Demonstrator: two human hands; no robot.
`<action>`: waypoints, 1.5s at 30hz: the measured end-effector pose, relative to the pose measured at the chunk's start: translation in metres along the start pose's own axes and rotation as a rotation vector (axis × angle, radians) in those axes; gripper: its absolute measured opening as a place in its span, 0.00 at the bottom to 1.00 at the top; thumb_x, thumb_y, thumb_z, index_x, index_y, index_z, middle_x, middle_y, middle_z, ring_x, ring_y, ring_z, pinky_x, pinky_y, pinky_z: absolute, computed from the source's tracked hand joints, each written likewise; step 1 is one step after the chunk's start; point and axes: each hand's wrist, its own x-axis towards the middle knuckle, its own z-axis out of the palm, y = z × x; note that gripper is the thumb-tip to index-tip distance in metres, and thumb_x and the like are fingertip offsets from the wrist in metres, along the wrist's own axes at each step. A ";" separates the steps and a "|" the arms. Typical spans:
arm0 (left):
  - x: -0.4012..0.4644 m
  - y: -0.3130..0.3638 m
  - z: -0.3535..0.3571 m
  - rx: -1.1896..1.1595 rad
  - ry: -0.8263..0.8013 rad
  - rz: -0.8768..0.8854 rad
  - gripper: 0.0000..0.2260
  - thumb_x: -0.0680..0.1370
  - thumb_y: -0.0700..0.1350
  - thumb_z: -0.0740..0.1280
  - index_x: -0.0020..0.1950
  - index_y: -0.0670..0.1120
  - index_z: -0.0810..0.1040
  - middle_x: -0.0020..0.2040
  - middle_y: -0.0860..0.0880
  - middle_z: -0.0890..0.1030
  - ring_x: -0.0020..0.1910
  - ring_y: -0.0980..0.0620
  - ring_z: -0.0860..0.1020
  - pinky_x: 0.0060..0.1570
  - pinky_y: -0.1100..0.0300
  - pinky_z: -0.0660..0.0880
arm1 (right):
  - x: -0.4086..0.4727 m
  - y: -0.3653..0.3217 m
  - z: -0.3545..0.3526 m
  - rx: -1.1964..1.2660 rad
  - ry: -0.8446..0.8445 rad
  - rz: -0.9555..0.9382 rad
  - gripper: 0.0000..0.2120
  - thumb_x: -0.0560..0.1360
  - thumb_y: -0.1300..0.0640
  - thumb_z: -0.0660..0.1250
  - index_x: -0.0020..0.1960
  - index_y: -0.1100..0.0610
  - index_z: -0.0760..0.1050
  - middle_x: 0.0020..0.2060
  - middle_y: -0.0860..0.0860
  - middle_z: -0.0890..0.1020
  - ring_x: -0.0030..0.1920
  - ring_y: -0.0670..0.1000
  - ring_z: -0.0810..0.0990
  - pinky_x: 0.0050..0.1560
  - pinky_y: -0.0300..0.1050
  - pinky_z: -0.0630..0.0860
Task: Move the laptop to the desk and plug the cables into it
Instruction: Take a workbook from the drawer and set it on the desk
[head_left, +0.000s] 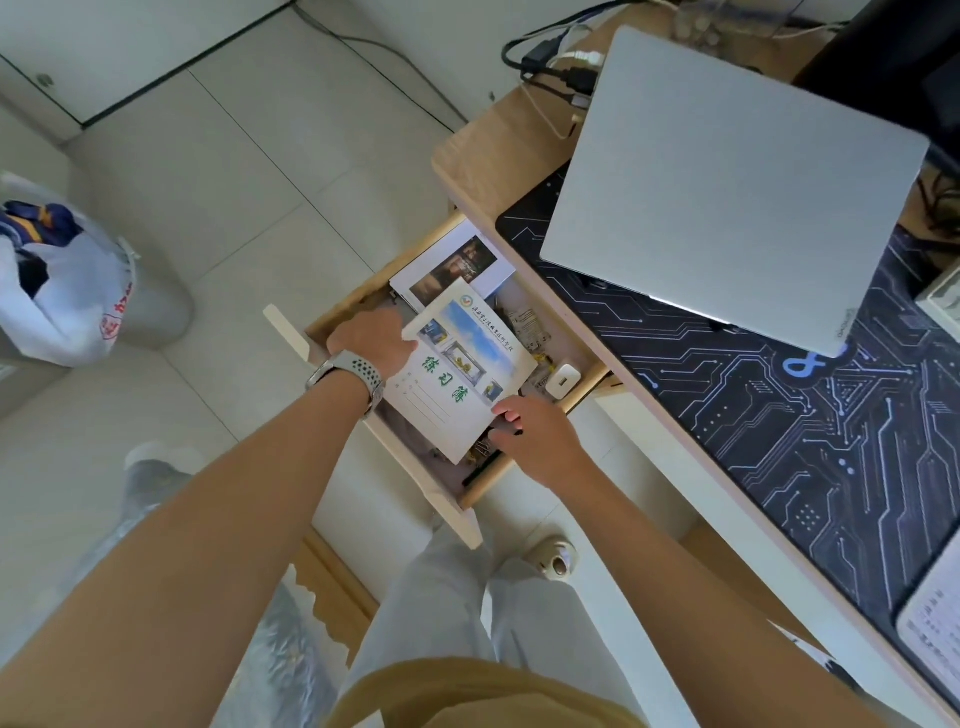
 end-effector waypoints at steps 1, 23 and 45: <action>0.002 -0.002 0.000 -0.039 -0.030 -0.012 0.14 0.77 0.56 0.62 0.54 0.47 0.76 0.45 0.47 0.81 0.43 0.45 0.80 0.38 0.55 0.77 | 0.000 0.002 -0.002 -0.020 -0.003 -0.002 0.16 0.74 0.53 0.67 0.61 0.53 0.76 0.56 0.53 0.77 0.54 0.53 0.77 0.55 0.49 0.75; -0.073 -0.029 -0.041 -1.490 0.147 -0.081 0.21 0.76 0.27 0.57 0.34 0.50 0.74 0.47 0.40 0.80 0.47 0.43 0.77 0.44 0.51 0.70 | 0.004 0.001 -0.054 0.731 0.126 0.063 0.10 0.79 0.51 0.62 0.51 0.53 0.79 0.42 0.47 0.82 0.45 0.49 0.80 0.47 0.41 0.73; -0.106 0.231 -0.080 -1.264 -0.148 0.340 0.10 0.79 0.32 0.59 0.43 0.46 0.71 0.46 0.45 0.81 0.43 0.49 0.80 0.33 0.56 0.76 | -0.118 0.110 -0.164 0.966 0.650 0.126 0.12 0.77 0.65 0.63 0.46 0.51 0.80 0.41 0.49 0.86 0.46 0.51 0.84 0.54 0.50 0.80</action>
